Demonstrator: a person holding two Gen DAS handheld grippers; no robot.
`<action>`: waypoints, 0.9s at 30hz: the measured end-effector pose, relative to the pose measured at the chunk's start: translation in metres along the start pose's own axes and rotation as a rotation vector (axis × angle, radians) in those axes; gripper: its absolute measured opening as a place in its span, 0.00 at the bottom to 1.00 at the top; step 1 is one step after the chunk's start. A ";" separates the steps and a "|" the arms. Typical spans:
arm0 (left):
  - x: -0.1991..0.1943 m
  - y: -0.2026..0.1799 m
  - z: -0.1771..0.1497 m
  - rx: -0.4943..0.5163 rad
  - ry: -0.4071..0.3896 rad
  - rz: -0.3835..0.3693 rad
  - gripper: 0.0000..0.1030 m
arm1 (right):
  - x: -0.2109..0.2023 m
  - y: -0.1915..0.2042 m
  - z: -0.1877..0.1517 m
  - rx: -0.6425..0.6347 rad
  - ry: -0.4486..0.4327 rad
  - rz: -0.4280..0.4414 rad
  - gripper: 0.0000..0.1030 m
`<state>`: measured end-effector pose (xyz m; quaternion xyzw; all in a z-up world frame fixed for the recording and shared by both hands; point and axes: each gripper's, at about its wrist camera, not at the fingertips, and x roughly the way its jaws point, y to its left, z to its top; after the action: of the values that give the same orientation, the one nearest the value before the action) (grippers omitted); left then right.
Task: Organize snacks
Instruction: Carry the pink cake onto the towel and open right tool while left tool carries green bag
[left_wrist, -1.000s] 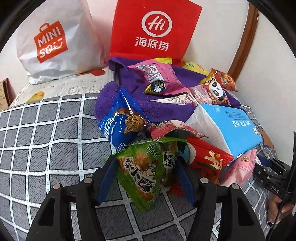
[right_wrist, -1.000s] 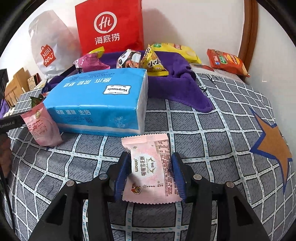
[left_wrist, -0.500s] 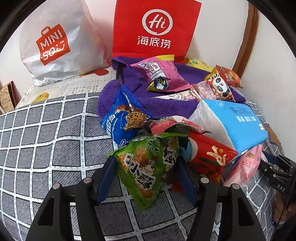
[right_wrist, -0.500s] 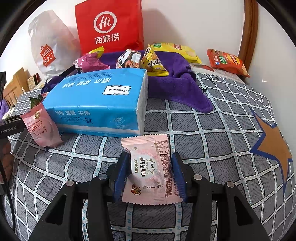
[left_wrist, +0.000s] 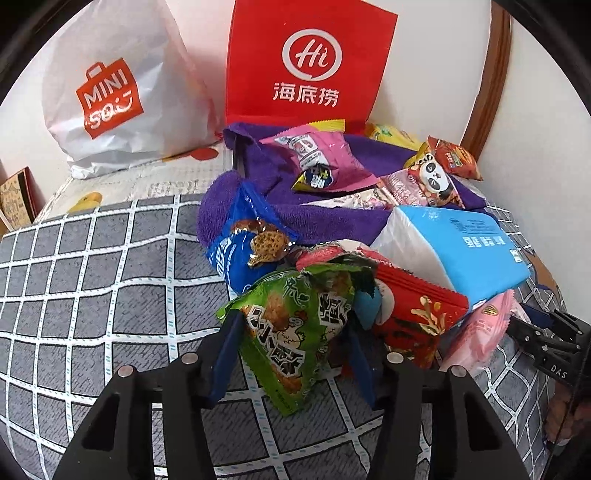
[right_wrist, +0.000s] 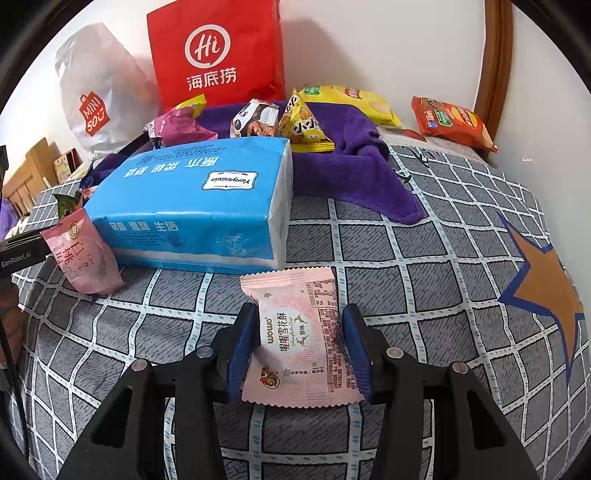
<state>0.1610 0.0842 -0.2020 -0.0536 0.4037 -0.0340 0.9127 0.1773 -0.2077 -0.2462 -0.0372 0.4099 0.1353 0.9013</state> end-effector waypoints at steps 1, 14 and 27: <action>-0.001 0.000 0.001 0.000 -0.002 -0.004 0.49 | 0.000 0.000 0.000 0.006 -0.001 0.003 0.43; -0.036 0.006 -0.003 -0.043 0.035 -0.065 0.49 | -0.027 -0.004 0.002 0.037 -0.045 -0.005 0.41; -0.080 -0.016 0.019 0.002 0.021 -0.048 0.49 | -0.087 0.005 0.042 0.044 -0.158 0.023 0.41</action>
<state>0.1209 0.0785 -0.1291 -0.0620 0.4119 -0.0569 0.9074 0.1519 -0.2142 -0.1528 -0.0018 0.3410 0.1391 0.9297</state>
